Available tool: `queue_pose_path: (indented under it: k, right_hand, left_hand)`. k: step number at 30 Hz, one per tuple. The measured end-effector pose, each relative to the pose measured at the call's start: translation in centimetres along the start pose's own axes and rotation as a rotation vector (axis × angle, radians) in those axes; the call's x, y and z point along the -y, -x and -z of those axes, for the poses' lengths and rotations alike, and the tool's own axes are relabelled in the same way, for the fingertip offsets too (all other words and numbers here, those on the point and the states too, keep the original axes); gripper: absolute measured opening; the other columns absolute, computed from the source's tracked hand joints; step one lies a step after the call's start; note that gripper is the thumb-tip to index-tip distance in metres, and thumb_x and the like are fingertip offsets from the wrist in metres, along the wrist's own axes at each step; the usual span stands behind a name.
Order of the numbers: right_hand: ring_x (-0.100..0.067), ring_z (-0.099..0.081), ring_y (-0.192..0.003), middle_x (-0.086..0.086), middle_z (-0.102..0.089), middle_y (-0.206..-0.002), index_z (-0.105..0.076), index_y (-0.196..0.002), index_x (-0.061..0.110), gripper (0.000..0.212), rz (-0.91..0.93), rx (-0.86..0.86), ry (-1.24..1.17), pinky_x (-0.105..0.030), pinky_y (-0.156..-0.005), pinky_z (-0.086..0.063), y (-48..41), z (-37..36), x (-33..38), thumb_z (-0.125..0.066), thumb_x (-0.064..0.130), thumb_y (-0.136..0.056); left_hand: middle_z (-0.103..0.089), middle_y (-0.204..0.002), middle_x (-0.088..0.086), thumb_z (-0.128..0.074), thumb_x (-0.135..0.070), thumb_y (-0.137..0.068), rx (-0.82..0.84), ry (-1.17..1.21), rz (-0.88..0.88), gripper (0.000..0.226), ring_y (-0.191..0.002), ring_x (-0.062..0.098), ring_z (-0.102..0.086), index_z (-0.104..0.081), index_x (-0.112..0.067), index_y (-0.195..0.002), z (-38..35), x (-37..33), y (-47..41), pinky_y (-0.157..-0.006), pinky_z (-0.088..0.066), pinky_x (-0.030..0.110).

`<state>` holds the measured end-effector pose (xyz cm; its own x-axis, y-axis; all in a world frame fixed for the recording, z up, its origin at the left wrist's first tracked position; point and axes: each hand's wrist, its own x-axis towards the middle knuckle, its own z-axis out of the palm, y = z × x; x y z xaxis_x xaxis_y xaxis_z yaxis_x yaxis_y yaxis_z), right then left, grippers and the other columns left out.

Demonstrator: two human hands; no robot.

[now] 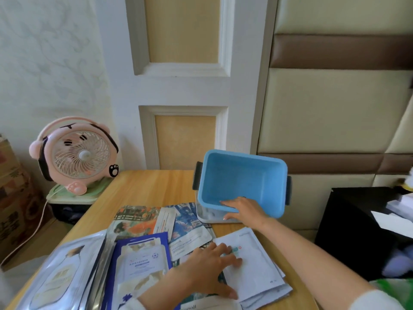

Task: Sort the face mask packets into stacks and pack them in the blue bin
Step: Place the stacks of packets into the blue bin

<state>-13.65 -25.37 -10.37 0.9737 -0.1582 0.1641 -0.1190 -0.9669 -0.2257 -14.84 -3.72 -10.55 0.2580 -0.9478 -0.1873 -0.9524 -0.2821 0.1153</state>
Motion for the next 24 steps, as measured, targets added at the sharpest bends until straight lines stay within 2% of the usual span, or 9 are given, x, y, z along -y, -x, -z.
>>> queue_pose_path:
  k: [5, 12, 15, 18, 21, 23, 24]
  right_hand:
    - [-0.017, -0.034, -0.133, 0.013, -0.036, -0.149, -0.035, -0.140, 0.044, 0.065, 0.041, 0.181, 0.039, -0.034, -0.113, -0.027, 0.9, 0.0, -1.5, -0.066, 0.043, -0.082]
    - [-0.021, -0.007, -0.146, 0.005, -0.004, -0.159, -0.008, -0.148, 0.042, 0.070, -0.047, 0.294, 0.143, -0.041, -0.119, -0.007, -0.4, -1.5, -0.4, -0.046, 0.053, -0.091]
    - [-0.022, -0.002, -0.146, 0.002, 0.000, -0.160, -0.006, -0.148, 0.041, 0.069, -0.074, 0.340, 0.140, -0.043, -0.119, -0.003, -0.8, -1.6, -0.1, -0.044, 0.053, -0.092]
    - [-0.021, -0.012, -0.145, 0.000, -0.013, -0.158, -0.018, -0.149, 0.033, 0.068, -0.084, 0.277, 0.049, -0.037, -0.118, -0.009, 0.0, -0.9, 0.4, -0.052, 0.044, -0.092]
    - [-0.017, -0.035, -0.133, 0.001, -0.043, -0.144, -0.046, -0.138, 0.025, 0.053, -0.081, 0.077, -0.088, -0.030, -0.110, -0.026, 2.2, -0.3, 0.9, -0.060, 0.038, -0.089]
    - [-0.013, -0.052, -0.114, 0.006, -0.062, -0.119, -0.068, -0.109, 0.024, 0.028, -0.071, -0.100, -0.206, -0.032, -0.097, -0.041, 3.9, -0.1, 1.8, -0.067, 0.038, -0.084]
    - [-0.013, -0.058, -0.101, 0.007, -0.067, -0.103, -0.071, -0.089, 0.021, 0.014, -0.063, -0.181, -0.304, -0.035, -0.089, -0.047, 4.7, -0.2, 2.5, -0.069, 0.034, -0.082]
  left_hand:
    - [-0.020, -0.152, -0.004, -0.055, -0.061, -0.082, 0.020, 0.023, 0.001, 0.070, -0.135, 0.021, -0.024, -0.026, -0.039, -0.142, -0.1, 0.1, -0.1, -0.103, -0.031, 0.042]
    - [-0.020, -0.153, -0.002, -0.054, -0.060, -0.083, -0.003, 0.000, 0.006, 0.071, -0.135, 0.023, -0.024, -0.025, -0.037, -0.144, -0.2, -0.1, 0.2, -0.103, -0.030, 0.043]
    - [-0.013, -0.156, -0.006, -0.054, -0.057, -0.085, 0.000, 0.059, 0.018, 0.070, -0.141, 0.021, -0.018, -0.022, -0.039, -0.145, -0.3, 0.0, 0.7, -0.108, -0.025, 0.045]
    - [-0.010, -0.156, -0.013, -0.058, -0.050, -0.085, -0.105, 0.285, 0.072, 0.069, -0.141, 0.015, -0.022, -0.024, -0.038, -0.144, -0.2, 0.7, 2.3, -0.112, -0.029, 0.039]
    - [-0.020, -0.152, -0.017, -0.055, -0.054, -0.084, -0.275, 0.416, 0.147, 0.060, -0.135, 0.008, -0.033, -0.036, -0.035, -0.137, -0.4, 2.5, 5.5, -0.107, -0.036, 0.027]
    - [-0.027, -0.149, -0.018, -0.041, -0.074, -0.073, -0.328, 0.401, 0.196, 0.070, -0.129, 0.004, -0.039, -0.043, -0.035, -0.131, -0.9, 4.0, 7.7, -0.103, -0.039, 0.023]
    - [-0.030, -0.147, -0.019, -0.036, -0.079, -0.070, -0.341, 0.393, 0.218, 0.073, -0.126, 0.004, -0.043, -0.046, -0.035, -0.128, -1.1, 4.6, 8.5, -0.100, -0.041, 0.022]
